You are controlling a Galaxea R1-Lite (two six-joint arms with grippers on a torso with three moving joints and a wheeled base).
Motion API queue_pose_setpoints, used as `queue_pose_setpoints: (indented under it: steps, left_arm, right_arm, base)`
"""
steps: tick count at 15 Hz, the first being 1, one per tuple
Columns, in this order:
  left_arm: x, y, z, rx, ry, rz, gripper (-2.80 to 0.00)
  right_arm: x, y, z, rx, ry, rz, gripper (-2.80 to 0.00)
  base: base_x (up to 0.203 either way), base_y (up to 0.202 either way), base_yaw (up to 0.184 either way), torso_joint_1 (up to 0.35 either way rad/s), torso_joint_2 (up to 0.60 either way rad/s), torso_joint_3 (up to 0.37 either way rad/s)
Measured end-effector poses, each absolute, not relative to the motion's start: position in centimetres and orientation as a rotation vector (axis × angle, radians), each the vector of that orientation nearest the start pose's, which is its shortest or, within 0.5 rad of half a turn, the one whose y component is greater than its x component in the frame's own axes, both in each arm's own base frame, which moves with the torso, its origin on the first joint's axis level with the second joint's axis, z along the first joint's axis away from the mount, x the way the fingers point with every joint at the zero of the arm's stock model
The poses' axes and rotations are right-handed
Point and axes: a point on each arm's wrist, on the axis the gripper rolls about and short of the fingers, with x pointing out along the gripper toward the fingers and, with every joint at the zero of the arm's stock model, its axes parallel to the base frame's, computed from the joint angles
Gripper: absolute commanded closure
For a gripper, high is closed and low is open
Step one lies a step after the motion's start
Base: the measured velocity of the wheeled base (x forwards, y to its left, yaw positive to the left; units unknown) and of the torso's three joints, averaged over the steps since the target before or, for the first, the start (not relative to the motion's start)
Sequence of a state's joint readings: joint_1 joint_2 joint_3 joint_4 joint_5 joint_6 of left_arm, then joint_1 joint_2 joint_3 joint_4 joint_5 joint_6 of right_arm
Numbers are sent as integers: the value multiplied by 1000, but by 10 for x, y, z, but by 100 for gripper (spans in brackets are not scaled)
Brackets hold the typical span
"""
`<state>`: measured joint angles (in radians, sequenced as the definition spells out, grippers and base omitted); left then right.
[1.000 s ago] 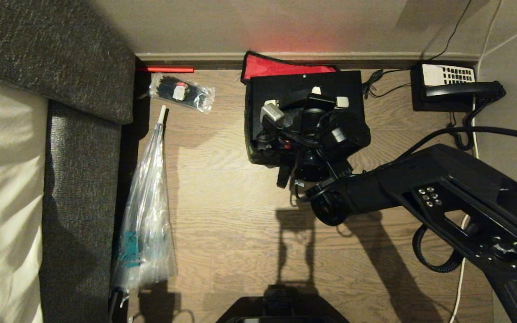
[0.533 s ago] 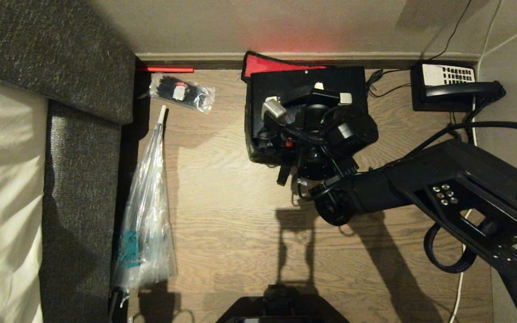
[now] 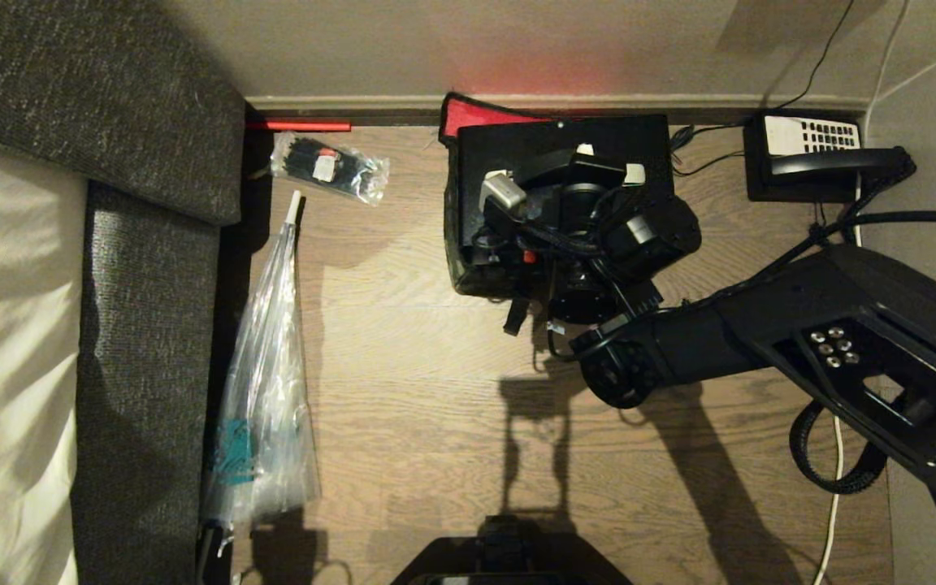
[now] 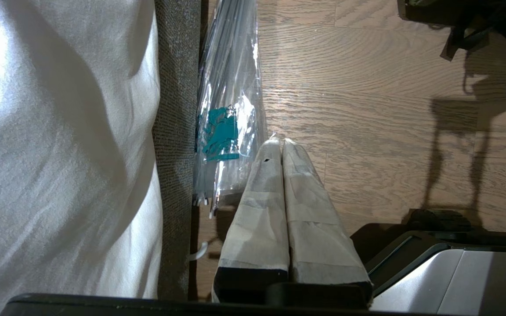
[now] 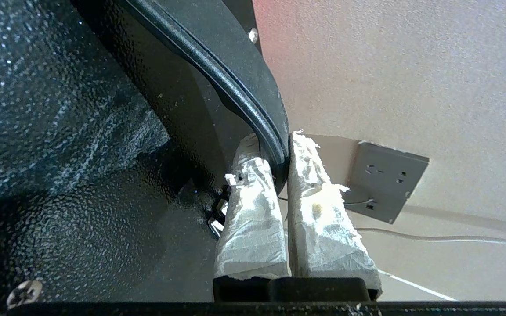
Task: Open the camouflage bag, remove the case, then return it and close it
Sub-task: Lift the black box
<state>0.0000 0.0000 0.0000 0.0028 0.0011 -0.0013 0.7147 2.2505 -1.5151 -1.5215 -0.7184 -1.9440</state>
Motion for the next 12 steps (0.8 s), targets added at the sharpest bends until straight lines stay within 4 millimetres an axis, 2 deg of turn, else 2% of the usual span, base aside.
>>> queue_pose_setpoints:
  steps: [12]
  left_arm:
    - [-23,0,75,-1,3,1,0]
  right_arm:
    - [320,270,257,-1356,-367,-519,0]
  base:
    - [0,0,0,0,0,0]
